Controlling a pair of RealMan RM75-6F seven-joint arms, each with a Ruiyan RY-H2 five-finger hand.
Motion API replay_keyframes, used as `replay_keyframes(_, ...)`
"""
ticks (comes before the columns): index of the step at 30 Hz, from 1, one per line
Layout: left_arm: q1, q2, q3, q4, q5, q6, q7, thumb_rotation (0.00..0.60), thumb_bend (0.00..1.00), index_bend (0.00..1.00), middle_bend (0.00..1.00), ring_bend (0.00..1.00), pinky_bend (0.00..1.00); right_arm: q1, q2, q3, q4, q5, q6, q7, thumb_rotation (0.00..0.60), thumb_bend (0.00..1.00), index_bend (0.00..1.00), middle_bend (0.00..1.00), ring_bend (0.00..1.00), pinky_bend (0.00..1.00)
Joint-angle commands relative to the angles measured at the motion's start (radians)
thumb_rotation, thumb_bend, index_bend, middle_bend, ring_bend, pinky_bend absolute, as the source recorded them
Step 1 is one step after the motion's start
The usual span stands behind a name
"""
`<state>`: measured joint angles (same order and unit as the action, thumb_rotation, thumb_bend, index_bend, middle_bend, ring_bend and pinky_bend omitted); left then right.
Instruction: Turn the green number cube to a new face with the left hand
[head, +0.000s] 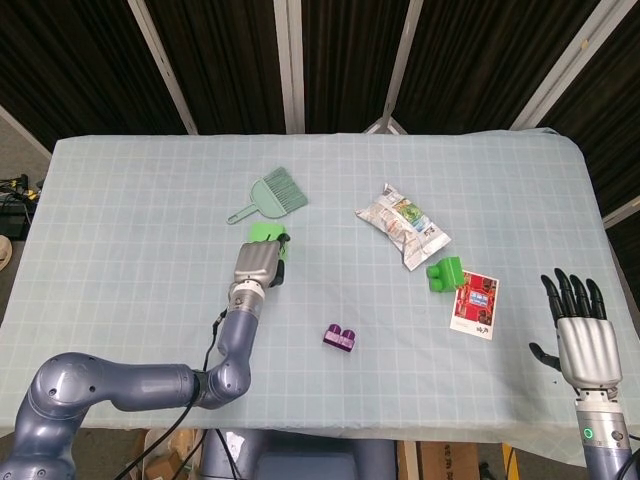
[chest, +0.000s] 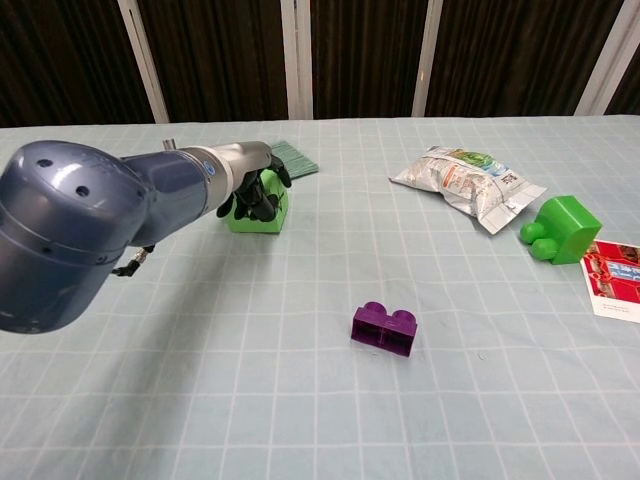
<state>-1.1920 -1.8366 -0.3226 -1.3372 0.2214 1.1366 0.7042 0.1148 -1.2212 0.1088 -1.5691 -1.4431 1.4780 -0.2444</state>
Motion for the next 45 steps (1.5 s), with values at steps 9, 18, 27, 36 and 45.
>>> replay_keyframes(9, 0.056, 0.025, -0.056, -0.133, 0.191, 0.032, -0.115, 0.6, 0.76, 0.23, 0.73, 0.75, 0.79, -0.004, 0.004, -0.005, -0.01, -0.004, 0.007, -0.008, 0.6, 0.07, 0.08, 0.0, 0.0, 0.0)
replay_keyframes(18, 0.19, 0.345, -0.078, -0.596, 0.295, 0.073, -0.145, 0.6, 0.56, 0.23, 0.48, 0.46, 0.68, -0.003, -0.004, -0.007, -0.018, -0.004, 0.008, -0.037, 0.6, 0.07, 0.08, 0.0, 0.0, 0.0)
replay_keyframes(27, 0.307, 0.548, 0.08, -0.676, 0.484, 0.381, 0.058, 0.6, 0.38, 0.19, 0.2, 0.1, 0.31, 0.001, -0.013, -0.015, -0.027, -0.005, -0.003, -0.065, 0.6, 0.07, 0.08, 0.0, 0.0, 0.0)
replay_keyframes(36, 0.587, 0.569, 0.3, -0.494, 0.847, 0.646, -0.122, 0.6, 0.38, 0.17, 0.19, 0.1, 0.29, -0.002, -0.002, -0.022, -0.04, -0.028, 0.008, -0.045, 0.6, 0.07, 0.08, 0.0, 0.0, 0.0)
replay_keyframes(45, 0.861, 0.557, 0.464, -0.38, 0.969, 0.688, -0.428, 0.6, 0.36, 0.16, 0.15, 0.1, 0.28, -0.02, 0.028, -0.031, -0.056, -0.08, 0.056, 0.013, 0.6, 0.07, 0.08, 0.0, 0.0, 0.0)
